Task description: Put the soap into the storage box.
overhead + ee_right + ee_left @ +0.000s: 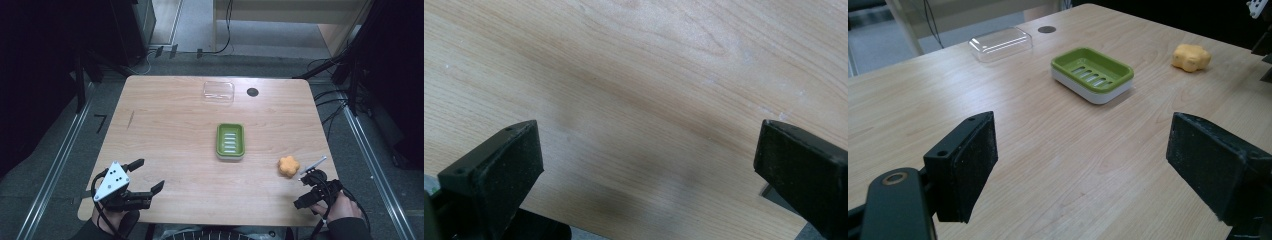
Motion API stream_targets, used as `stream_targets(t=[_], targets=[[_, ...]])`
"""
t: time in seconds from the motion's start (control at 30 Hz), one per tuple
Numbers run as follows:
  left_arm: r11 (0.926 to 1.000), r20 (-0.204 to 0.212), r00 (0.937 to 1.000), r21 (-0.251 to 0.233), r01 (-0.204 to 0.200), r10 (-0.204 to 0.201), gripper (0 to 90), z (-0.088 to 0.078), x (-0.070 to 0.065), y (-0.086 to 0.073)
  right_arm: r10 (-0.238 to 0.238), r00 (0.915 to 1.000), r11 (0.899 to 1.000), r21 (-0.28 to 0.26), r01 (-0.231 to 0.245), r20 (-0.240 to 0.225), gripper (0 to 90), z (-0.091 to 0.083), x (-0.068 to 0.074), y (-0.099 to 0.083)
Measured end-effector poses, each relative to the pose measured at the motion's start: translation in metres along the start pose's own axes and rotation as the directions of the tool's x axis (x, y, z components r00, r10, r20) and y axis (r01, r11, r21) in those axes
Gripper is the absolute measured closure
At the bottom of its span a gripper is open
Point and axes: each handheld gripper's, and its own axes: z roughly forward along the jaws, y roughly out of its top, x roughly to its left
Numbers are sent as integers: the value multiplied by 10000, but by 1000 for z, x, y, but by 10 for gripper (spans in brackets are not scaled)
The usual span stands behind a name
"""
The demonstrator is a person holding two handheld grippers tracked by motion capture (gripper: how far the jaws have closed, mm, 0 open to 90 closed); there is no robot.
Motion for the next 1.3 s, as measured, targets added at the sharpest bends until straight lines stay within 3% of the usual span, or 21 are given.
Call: stream_targets(t=[1.3], targets=[[10000,-63,10000,43,30,-30,135,-2,0,-1,-498,9985,9969,-606,510,216,0,-8,3,12]])
